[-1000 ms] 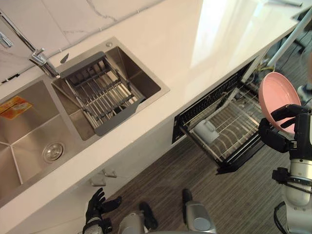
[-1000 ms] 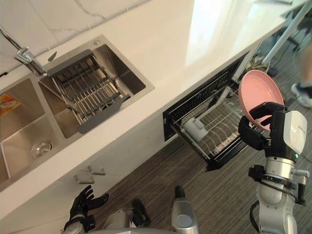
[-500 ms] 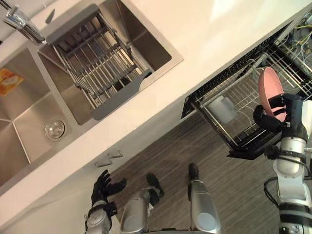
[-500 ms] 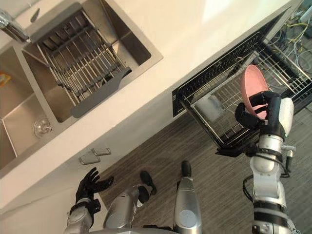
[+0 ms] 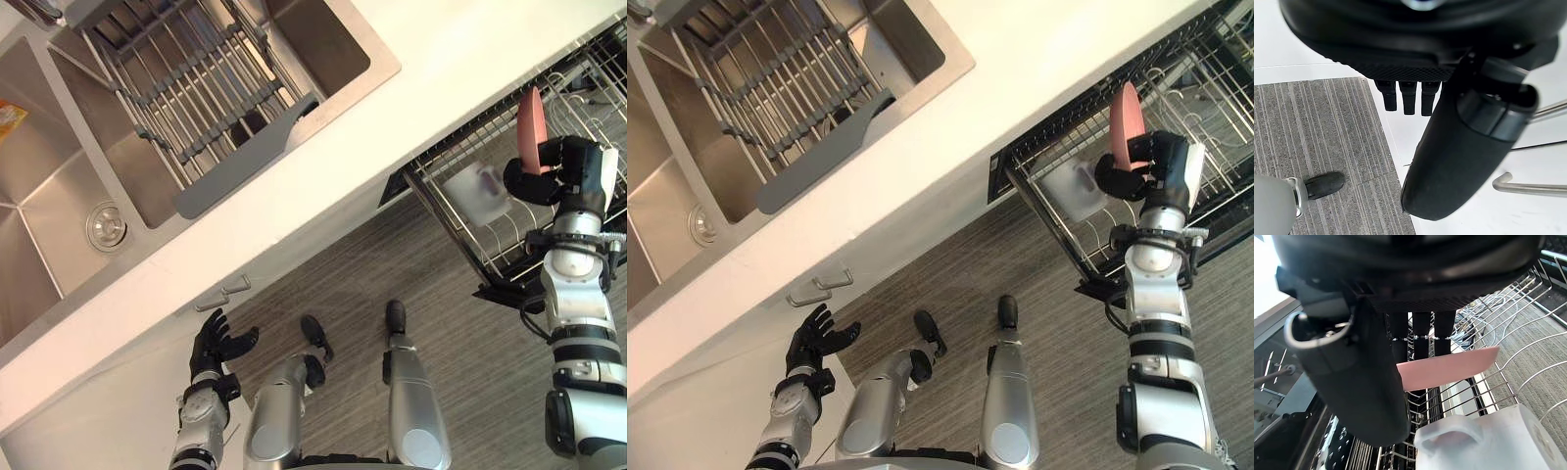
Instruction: Walk over to the sink, pick up the cup, carry it to the dishwasher, place the cup inside the dishwasher, then close the dishwasher door
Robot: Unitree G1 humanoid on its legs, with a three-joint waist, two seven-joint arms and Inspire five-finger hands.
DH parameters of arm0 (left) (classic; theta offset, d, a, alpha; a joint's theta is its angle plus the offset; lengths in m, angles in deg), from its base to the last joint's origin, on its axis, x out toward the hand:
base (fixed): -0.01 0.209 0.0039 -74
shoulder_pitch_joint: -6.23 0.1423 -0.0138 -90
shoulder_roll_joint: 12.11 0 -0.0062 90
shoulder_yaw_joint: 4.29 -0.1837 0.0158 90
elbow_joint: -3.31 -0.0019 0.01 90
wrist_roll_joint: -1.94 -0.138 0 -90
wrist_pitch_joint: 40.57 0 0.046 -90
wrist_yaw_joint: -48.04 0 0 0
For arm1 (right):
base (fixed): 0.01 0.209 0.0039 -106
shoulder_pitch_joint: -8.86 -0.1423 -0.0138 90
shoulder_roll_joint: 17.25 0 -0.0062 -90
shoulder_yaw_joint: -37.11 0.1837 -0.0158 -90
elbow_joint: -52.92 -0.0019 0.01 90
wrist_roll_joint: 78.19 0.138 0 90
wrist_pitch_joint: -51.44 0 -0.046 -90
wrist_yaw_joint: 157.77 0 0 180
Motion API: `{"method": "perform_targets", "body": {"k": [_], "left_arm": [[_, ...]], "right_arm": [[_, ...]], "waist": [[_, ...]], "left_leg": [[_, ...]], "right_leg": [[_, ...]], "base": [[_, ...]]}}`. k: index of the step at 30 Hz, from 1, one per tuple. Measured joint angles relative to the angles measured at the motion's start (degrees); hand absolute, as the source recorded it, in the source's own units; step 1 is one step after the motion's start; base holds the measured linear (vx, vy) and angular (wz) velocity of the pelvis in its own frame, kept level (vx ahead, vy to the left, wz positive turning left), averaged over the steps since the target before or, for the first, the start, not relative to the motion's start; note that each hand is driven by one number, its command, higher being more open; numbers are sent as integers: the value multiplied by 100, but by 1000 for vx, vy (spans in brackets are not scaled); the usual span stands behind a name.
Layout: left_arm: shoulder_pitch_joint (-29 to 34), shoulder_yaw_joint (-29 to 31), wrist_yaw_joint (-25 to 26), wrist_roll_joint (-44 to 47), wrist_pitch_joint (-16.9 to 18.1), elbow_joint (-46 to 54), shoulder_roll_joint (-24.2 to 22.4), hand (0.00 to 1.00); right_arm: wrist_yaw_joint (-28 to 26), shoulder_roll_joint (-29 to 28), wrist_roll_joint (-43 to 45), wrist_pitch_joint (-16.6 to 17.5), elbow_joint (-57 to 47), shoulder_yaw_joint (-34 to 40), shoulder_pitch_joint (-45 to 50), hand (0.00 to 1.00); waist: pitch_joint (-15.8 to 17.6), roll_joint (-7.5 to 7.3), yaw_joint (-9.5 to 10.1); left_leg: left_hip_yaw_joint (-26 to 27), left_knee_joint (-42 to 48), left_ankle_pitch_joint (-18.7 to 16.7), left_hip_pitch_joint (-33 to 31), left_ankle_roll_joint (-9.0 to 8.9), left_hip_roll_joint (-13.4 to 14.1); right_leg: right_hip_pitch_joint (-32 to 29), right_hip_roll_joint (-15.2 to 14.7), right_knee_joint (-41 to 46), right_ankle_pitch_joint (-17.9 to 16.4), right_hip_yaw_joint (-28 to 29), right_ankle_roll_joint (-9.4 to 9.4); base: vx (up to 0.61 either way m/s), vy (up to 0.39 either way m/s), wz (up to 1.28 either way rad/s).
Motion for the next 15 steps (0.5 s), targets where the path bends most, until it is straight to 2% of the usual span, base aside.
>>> {"method": "perform_targets", "body": {"k": [3, 9, 11, 13, 15], "left_arm": [[-84, 3, 36, 125, 3, -2, 11, 90], [-153, 4, 82, 176, 4, -27, 9, 90], [-153, 14, 97, 233, 22, -27, 12, 90], [-153, 12, 98, 233, 22, -30, 3, 90], [-150, 18, 104, 235, 22, -32, -34, 90]], "right_arm": [[4, 7, 103, -75, 216, -26, -209, 90], [18, 10, 93, -137, 270, -215, -319, 90], [35, 10, 91, -137, 240, -213, -313, 90], [92, 10, 92, -157, 36, -201, -217, 90], [210, -7, 90, -162, -676, -168, 168, 90]], "waist": [[13, -6, 80], [52, -31, 86], [84, -84, 87], [105, -118, 67], [114, -134, 69]], "left_leg": [[41, 75, -4, -105, 1, 39], [188, 303, -77, -176, -5, 216], [197, 380, -109, -180, -23, 275], [199, 421, -118, -187, -34, 313], [185, 450, -128, -177, -49, 329]], "right_leg": [[-101, 66, -103, 132, 136, -4], [-110, 241, -304, 351, 300, -48], [-98, 291, -373, 421, 368, -62], [-65, 334, -471, 491, 398, -73], [-30, 377, -549, 560, 445, -83]], "base": [[-41, -6, -24], [-53, -37, -22], [-61, -77, -22], [-46, -75, -15], [-28, -78, -14]]}}
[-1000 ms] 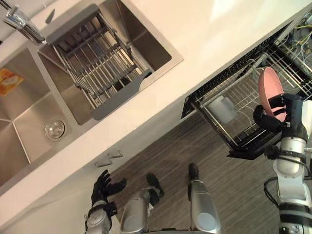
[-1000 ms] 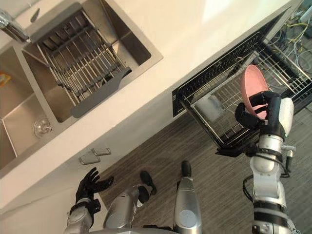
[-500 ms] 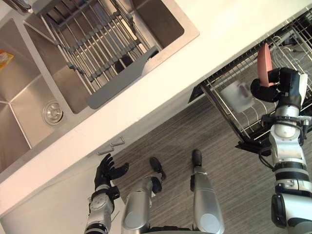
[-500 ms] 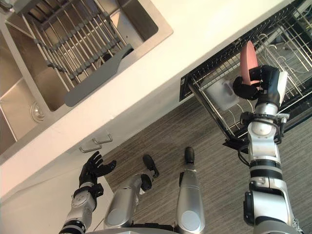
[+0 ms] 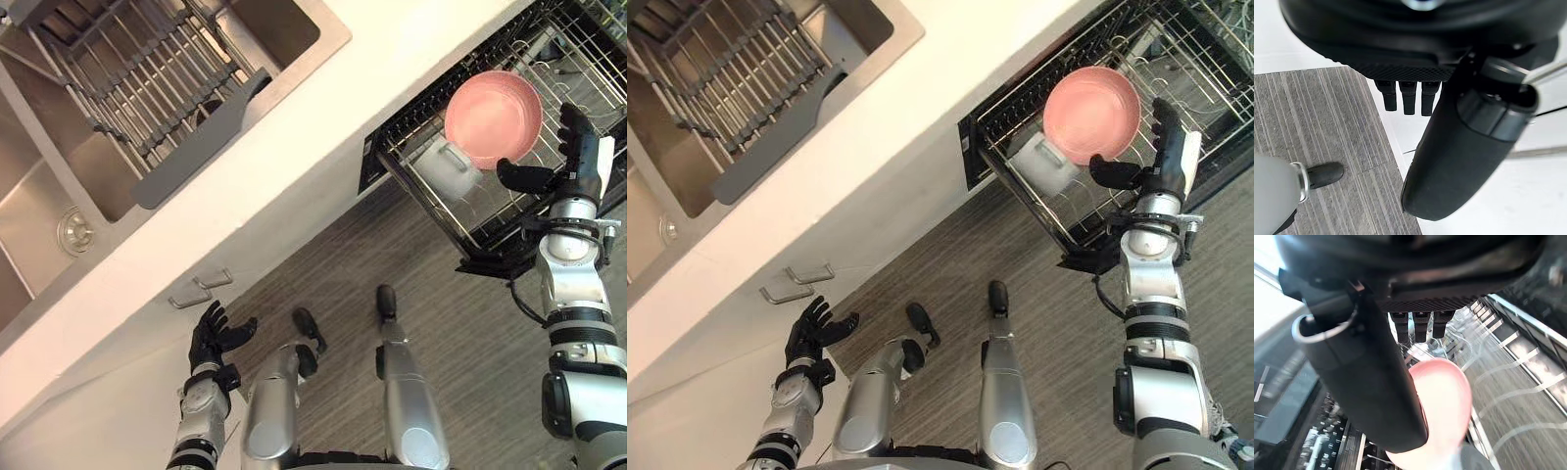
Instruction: Walk over to the sink, pick up the cup, carry it to the dishwasher, place the cup inside the dishwasher, then close the dishwasher door
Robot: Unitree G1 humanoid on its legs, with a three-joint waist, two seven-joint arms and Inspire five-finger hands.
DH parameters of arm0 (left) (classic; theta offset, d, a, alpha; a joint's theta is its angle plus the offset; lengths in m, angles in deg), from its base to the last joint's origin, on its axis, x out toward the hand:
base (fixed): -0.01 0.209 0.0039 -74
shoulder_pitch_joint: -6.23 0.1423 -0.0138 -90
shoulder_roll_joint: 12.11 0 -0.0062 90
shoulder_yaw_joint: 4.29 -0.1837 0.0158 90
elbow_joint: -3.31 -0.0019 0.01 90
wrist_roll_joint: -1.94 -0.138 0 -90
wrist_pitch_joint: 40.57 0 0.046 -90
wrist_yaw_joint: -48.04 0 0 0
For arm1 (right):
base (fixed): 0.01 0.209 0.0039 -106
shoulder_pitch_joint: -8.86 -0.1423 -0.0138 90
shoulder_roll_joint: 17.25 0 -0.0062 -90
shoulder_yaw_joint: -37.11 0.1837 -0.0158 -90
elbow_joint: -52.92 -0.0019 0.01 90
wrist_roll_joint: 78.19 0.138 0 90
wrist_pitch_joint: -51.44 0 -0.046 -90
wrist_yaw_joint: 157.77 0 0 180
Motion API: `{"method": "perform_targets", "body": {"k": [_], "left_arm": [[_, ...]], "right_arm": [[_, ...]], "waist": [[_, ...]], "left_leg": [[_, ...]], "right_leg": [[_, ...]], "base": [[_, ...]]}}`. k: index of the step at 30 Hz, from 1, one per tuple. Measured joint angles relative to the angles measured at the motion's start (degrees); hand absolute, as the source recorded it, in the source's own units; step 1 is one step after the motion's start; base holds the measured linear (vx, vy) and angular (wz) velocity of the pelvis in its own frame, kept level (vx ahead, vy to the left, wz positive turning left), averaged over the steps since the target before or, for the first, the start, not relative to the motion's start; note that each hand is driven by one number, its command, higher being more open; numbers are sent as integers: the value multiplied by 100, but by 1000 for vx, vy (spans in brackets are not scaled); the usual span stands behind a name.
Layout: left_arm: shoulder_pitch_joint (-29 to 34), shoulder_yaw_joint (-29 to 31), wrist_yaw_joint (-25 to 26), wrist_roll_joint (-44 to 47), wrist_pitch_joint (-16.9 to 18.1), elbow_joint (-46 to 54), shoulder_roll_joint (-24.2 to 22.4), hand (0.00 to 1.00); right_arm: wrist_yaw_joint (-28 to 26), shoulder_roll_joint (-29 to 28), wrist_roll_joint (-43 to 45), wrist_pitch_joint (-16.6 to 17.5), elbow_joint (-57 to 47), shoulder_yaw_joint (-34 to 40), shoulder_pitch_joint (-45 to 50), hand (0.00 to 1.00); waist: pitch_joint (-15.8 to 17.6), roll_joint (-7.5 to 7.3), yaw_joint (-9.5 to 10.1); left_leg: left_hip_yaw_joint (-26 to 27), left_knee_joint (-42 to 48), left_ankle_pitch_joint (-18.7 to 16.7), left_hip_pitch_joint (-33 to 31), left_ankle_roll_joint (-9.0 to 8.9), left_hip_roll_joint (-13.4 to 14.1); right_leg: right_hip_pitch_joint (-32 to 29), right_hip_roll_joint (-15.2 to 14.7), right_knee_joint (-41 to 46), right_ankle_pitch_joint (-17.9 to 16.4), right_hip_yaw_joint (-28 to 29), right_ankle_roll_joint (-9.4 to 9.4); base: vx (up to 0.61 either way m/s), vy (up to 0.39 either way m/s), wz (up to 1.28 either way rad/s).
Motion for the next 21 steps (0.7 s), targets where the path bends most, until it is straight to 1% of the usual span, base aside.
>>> {"method": "perform_targets", "body": {"k": [1, 3, 7, 9, 11, 14, 16, 21], "left_arm": [[2, 11, 5, 0, 0, -1, -12, 90], [3, 24, 25, 0, 1, 18, -50, 90], [26, 66, 27, -3, -2, 47, -87, 90], [85, 166, 25, -5, -3, 72, -90, 90], [152, 275, 20, -7, -5, 79, -91, 90], [255, 336, -4, -18, -10, 94, -91, 90], [282, 344, -14, -18, -31, 94, -94, 90], [353, 341, -34, -17, -53, 212, -110, 90]], "right_arm": [[24, -30, 1, 3, -182, 18, 89, 90], [102, -240, 12, 79, -718, 217, 424, 90], [217, -569, 41, 225, -1287, 673, 1057, 90], [247, -773, 57, 355, -1634, 1021, 1473, 90], [256, -965, 68, 427, -1844, 1296, 1752, 90], [271, -1177, 240, 568, -2068, 1710, 2234, 90], [272, -1309, 587, 658, -2074, 2019, 2541, 90], [201, -1668, 1539, 777, -2022, 2321, 3042, 90]], "waist": [[2, -3, -2], [26, -43, -18], [49, -119, -48], [66, -179, -100], [68, -229, -156], [61, -273, -176], [63, -298, -171], [58, -336, -166]], "left_leg": [[-28, 8, -2, 5, -3, 0], [-297, 22, -20, 67, -31, -13], [-339, -12, -37, 239, -55, -39], [-337, -57, -37, 339, -54, -72], [-339, -79, -37, 421, -54, -84], [-340, -121, -43, 537, -57, -96], [-330, -135, -52, 612, -68, -82], [-319, -80, -112, 690, -113, -2]], "right_leg": [[12, 6, -13, 12, 13, 0], [112, 29, -55, 34, 49, -1], [315, 60, -133, 38, 34, -6], [408, 40, -156, 35, 36, -2], [492, 31, -189, 34, 36, -1], [596, 27, -207, 21, 40, 10], [653, 28, -203, -36, 36, 18], [679, 39, -65, -213, -7, -44]], "base": [[-10, -68, -15], [-5, -68, -12], [-12, -73, 1], [-6, -49, -1], [9, -37, -2], [8, -28, -2], [-9, -53, -1], [5, -40, -2]]}}
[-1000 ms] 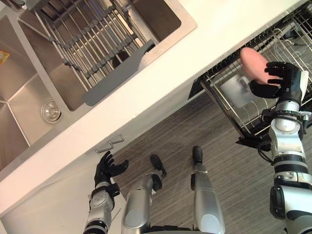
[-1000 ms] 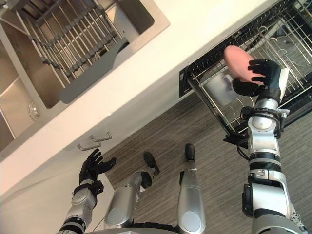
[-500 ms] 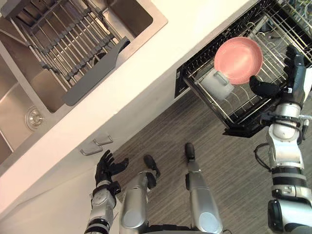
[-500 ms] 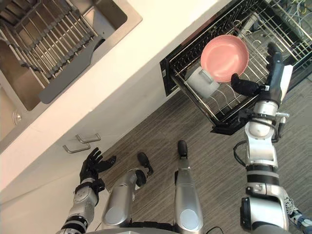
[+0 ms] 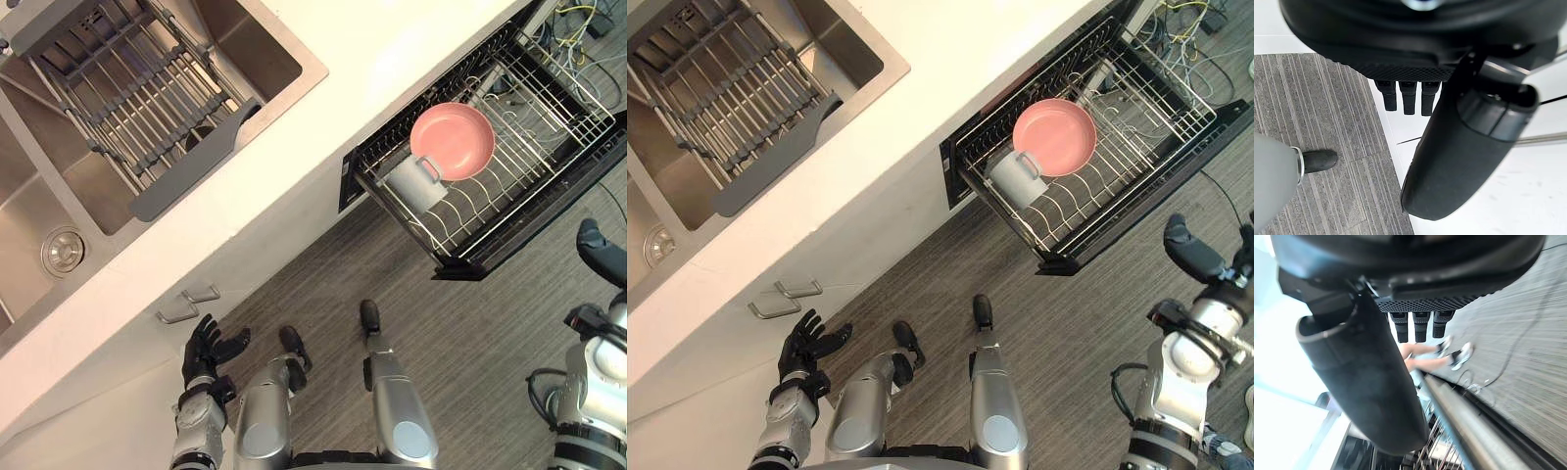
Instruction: Walk over to the sink, pick up the cup, carry it to the dishwasher, place the cup inside the dishwasher, then close the dishwasher door
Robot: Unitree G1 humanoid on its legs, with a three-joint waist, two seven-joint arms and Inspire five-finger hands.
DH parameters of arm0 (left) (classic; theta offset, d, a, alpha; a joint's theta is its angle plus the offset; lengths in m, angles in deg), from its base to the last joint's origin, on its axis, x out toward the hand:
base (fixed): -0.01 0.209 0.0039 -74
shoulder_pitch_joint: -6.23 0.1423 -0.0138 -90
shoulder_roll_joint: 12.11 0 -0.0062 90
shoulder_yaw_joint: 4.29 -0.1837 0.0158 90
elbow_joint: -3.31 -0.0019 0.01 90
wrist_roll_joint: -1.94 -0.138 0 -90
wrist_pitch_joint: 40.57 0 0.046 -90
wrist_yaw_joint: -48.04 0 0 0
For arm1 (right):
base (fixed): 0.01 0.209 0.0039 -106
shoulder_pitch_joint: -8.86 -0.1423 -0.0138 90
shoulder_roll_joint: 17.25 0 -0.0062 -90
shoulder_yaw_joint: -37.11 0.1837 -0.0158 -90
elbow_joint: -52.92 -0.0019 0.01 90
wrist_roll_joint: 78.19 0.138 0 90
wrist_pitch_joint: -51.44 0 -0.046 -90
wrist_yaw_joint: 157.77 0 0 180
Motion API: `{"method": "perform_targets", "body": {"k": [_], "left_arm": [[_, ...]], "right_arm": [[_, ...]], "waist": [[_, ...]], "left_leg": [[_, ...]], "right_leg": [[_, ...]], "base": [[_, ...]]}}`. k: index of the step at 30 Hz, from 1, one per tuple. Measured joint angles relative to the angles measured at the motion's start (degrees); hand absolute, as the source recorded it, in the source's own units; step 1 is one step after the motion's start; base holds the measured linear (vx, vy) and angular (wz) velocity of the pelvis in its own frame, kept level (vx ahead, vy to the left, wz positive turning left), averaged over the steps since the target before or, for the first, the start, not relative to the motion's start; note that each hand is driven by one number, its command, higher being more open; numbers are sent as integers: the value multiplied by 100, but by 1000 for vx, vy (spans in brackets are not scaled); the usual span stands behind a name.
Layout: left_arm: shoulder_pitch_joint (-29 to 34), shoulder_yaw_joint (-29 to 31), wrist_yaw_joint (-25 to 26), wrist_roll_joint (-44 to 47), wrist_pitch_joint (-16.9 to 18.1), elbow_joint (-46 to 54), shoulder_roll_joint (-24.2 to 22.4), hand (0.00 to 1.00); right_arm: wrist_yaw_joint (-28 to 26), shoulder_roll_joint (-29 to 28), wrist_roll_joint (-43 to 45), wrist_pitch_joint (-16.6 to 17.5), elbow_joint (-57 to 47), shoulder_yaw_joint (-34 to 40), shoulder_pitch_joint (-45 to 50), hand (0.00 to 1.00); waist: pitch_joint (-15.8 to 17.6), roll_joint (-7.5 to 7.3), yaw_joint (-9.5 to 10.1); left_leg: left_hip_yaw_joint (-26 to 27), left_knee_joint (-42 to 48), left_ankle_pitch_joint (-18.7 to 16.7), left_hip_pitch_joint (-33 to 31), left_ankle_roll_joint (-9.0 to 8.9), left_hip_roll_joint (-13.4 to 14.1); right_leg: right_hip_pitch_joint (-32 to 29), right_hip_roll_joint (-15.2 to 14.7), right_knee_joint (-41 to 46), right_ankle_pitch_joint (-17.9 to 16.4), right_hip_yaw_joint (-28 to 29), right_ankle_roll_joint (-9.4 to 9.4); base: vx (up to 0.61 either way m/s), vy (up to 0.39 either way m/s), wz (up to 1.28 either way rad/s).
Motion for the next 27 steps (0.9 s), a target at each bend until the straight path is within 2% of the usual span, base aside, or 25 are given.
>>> {"method": "perform_targets", "body": {"k": [4, 9, 13, 20, 23, 27], "left_arm": [[15, -12, -11, 3, 0, 84, 1, 90], [-4, -28, -102, 12, 2, 108, 11, 90], [-7, -108, -106, 14, 1, 106, 38, 90], [-110, -126, -117, 14, 9, 103, 107, 90], [-111, -128, -116, 13, 8, 94, 184, 90], [-113, -130, -115, 10, 7, 76, 195, 90]], "right_arm": [[-253, -58, 782, 16, 263, 2, 26, 90], [-731, -54, 1897, 99, 1208, -234, -527, 90], [-961, -35, 2419, 140, 1766, -616, -992, 90], [-1164, 66, 3522, 182, 2334, -961, -1679, 90], [-1302, 91, 3885, 193, 2369, -1226, -1872, 90], [-1426, 211, 4221, 217, 2635, -1595, -2433, 90]], "waist": [[-7, -18, 21], [-5, -22, 162], [-6, -20, 172], [-14, 1, 194], [-18, 22, 275], [-26, 163, 346]], "left_leg": [[54, 67, -41, 1, -22, 56], [67, 179, -112, -59, -86, 160], [21, 204, -110, -179, -87, 167], [-234, 40, 62, -321, -54, 7], [-313, -92, 176, -321, -49, -47], [-520, -266, 310, -339, -26, -177]], "right_leg": [[-121, 30, 239, -116, -26, 26], [-304, 64, 534, -244, -172, -37], [-433, 60, 638, -250, -217, -58], [-527, -94, 705, -291, -451, -39], [-528, -130, 672, -275, -535, -63], [-505, -207, 627, -217, -630, -64]], "base": [[25, -40, -6], [36, -51, -5], [31, -40, 5], [-15, -28, 20], [-15, -51, 17], [9, -20, 16]]}}
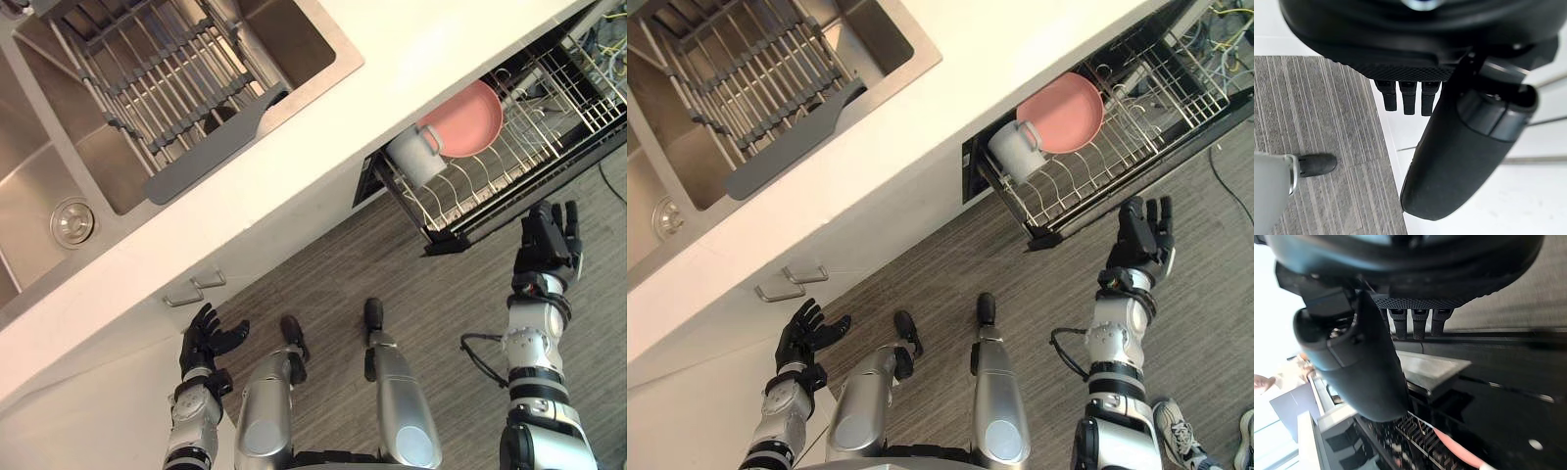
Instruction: Walk over to the sink, pick up the cup, carry it to the dishwasher, place the cup inside the dishwasher, then close the dishwasher door
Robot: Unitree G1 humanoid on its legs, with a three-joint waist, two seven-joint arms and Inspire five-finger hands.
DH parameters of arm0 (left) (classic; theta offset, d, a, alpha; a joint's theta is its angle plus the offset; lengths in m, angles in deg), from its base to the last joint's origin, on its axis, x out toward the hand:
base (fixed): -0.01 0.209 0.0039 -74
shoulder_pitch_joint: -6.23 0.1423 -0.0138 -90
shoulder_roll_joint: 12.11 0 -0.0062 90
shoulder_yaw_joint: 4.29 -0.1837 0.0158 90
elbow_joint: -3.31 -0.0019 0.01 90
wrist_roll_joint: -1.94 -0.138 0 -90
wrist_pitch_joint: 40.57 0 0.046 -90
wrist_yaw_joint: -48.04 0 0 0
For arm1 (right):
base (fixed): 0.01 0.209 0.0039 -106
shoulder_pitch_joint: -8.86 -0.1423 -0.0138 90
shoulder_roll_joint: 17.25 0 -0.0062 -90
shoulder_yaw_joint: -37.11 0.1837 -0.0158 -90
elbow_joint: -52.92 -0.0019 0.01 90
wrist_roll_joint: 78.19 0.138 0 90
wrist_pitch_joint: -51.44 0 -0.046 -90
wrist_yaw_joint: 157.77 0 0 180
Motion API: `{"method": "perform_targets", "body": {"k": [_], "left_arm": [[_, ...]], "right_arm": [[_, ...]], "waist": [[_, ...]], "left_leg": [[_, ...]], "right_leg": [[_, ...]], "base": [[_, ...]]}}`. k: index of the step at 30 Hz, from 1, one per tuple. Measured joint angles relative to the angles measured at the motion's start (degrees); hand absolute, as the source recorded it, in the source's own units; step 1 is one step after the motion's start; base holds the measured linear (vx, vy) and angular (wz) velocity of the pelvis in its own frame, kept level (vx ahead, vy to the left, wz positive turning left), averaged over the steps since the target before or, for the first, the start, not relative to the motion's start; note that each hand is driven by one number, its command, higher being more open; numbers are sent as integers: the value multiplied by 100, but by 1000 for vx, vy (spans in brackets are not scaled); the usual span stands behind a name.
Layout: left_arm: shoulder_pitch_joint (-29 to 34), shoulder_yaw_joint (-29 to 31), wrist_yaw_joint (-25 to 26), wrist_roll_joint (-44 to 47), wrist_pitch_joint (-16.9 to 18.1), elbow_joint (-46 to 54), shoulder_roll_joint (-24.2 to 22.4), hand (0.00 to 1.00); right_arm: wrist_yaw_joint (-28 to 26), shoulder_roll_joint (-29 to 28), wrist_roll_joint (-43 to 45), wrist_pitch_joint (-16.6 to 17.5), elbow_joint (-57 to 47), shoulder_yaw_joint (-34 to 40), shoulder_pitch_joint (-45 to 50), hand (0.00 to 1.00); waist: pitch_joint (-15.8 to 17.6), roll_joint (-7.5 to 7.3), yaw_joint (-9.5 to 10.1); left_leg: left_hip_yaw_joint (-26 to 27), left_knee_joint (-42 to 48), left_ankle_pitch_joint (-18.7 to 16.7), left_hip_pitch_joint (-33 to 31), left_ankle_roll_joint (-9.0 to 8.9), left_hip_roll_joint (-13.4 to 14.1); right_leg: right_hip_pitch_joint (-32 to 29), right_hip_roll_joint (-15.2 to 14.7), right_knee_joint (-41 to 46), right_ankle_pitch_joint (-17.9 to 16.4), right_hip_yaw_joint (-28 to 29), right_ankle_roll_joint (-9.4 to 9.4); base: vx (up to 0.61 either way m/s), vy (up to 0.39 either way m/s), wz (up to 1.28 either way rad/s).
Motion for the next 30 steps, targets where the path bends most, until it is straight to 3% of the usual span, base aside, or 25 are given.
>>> {"method": "perform_targets", "body": {"k": [6, 16, 24, 30], "left_arm": [[-31, -128, 1, -4, 7, -47, 3, 90], [-228, -226, 7, -4, 13, -247, 6, 90], [-226, -225, 16, 2, 22, -234, 44, 90], [-244, -227, 25, 3, 24, -231, 53, 90]], "right_arm": [[-9, 426, 103, 54, 689, -485, -1039, 90], [351, 1194, -335, -111, 1714, -1105, -2316, 90], [633, 1570, -1818, -777, 2644, -1517, -3409, 90], [717, 1711, -2347, -902, 2870, -1550, -3567, 90]], "waist": [[-27, 267, 112], [-8, 512, 296], [-13, 524, 327], [-7, 515, 311]], "left_leg": [[-495, -152, 143, -134, 44, -214], [-998, -56, 238, -448, 91, -340], [-1301, 49, 236, -537, 89, -378], [-1370, 127, 230, -529, 83, -372]], "right_leg": [[93, -94, -356, 240, -151, 49], [259, -132, -887, 591, -447, 51], [321, -118, -999, 673, -513, 42], [457, -109, -1108, 733, -584, 28]], "base": [[-8, 13, 14], [-35, -2, 15], [-12, -7, 3], [-35, -9, 5]]}}
